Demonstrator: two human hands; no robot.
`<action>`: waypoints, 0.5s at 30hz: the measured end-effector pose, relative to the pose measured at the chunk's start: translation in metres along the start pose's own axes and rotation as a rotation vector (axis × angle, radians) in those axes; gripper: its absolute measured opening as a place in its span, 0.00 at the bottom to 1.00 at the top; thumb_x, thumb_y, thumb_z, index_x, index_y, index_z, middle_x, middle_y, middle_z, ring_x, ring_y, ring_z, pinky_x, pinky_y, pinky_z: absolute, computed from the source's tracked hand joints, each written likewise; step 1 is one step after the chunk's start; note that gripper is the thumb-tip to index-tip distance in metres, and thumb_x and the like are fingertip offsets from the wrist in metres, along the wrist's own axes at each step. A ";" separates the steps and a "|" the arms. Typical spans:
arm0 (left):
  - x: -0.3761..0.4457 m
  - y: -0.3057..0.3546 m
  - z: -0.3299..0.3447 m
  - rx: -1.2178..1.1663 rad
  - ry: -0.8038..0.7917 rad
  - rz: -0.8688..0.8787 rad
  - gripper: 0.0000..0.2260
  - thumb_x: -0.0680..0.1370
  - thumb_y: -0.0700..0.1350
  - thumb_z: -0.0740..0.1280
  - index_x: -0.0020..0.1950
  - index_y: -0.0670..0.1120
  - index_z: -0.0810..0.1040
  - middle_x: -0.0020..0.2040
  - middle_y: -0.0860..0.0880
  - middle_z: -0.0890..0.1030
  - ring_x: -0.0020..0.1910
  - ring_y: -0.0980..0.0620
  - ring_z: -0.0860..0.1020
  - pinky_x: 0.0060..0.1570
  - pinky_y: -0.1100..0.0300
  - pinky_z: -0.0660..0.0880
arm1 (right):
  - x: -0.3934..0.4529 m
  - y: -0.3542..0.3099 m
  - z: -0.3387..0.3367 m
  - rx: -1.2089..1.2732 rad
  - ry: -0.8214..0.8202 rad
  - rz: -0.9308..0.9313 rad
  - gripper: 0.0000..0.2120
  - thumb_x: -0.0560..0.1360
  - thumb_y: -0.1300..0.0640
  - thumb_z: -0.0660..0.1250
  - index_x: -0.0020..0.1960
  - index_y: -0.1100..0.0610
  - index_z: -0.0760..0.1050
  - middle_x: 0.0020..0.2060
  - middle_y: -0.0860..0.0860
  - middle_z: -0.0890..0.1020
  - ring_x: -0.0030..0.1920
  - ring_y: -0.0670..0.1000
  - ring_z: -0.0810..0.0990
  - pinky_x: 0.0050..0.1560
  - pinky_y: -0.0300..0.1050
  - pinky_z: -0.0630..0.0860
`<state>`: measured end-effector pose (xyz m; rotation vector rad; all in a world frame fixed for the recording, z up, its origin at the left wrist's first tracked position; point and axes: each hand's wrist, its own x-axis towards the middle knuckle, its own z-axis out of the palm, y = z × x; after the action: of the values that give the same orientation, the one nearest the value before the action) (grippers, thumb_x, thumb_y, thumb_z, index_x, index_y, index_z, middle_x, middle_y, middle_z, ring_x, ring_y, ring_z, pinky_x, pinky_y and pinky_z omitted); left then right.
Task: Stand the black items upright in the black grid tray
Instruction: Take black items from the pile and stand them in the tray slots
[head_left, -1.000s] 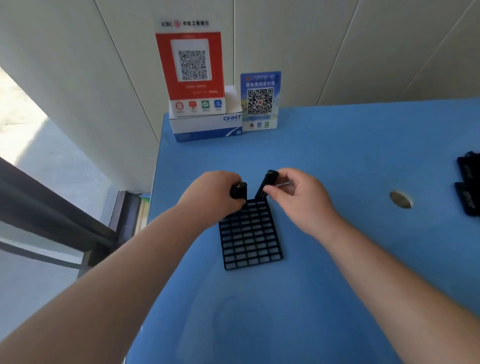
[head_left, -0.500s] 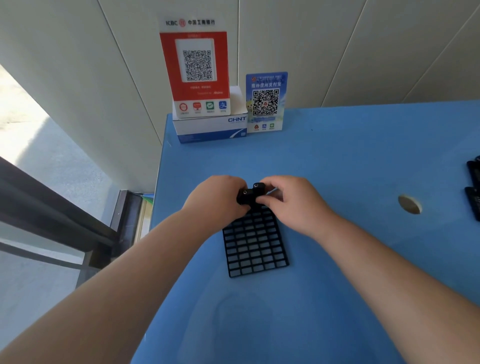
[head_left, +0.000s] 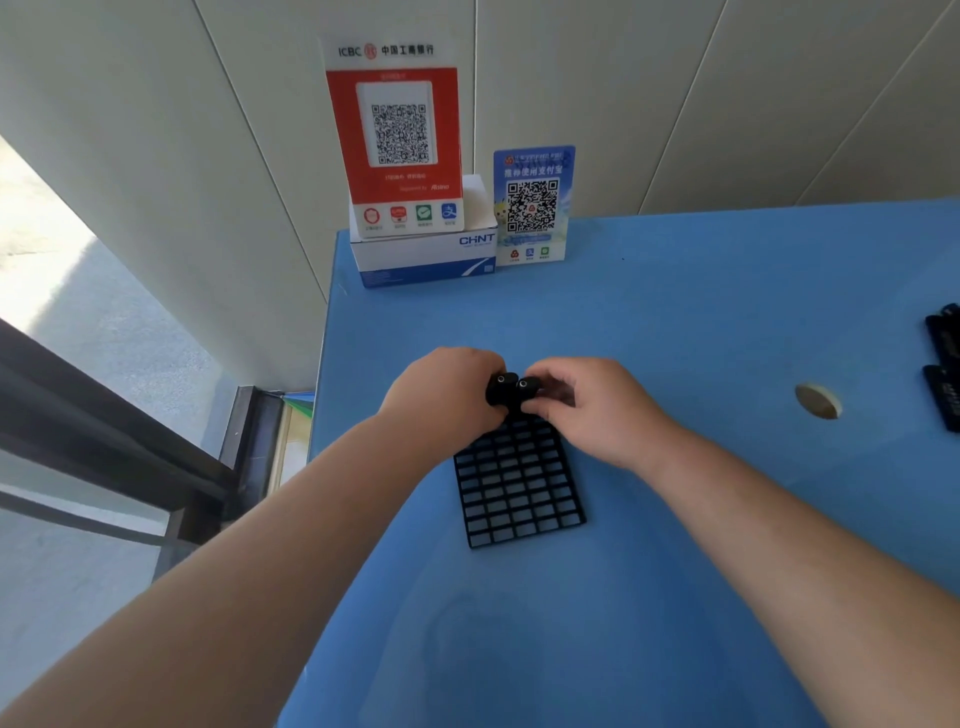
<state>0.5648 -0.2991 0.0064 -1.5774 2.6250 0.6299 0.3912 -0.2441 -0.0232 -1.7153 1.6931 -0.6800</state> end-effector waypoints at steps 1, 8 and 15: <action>0.000 0.000 0.000 0.000 -0.001 -0.003 0.01 0.74 0.47 0.66 0.45 0.51 0.76 0.37 0.52 0.77 0.38 0.50 0.77 0.31 0.58 0.70 | 0.000 -0.001 0.000 -0.022 0.007 -0.004 0.07 0.76 0.58 0.72 0.49 0.47 0.81 0.41 0.42 0.84 0.45 0.44 0.82 0.52 0.45 0.78; -0.007 -0.003 -0.006 -0.071 0.021 -0.007 0.05 0.73 0.49 0.68 0.48 0.54 0.79 0.39 0.54 0.79 0.39 0.52 0.78 0.36 0.56 0.78 | -0.005 -0.003 0.009 -0.058 0.070 0.026 0.07 0.76 0.57 0.72 0.54 0.50 0.82 0.47 0.43 0.85 0.49 0.45 0.82 0.55 0.45 0.79; -0.025 0.003 -0.020 0.011 0.123 0.130 0.24 0.76 0.52 0.69 0.71 0.54 0.70 0.66 0.56 0.76 0.64 0.53 0.74 0.61 0.54 0.74 | -0.042 -0.002 -0.009 0.021 0.240 0.112 0.12 0.74 0.57 0.74 0.56 0.48 0.77 0.48 0.41 0.81 0.47 0.38 0.81 0.50 0.35 0.77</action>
<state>0.5790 -0.2835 0.0311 -1.4988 2.8334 0.5388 0.3846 -0.2030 -0.0130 -1.5605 1.9214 -0.8758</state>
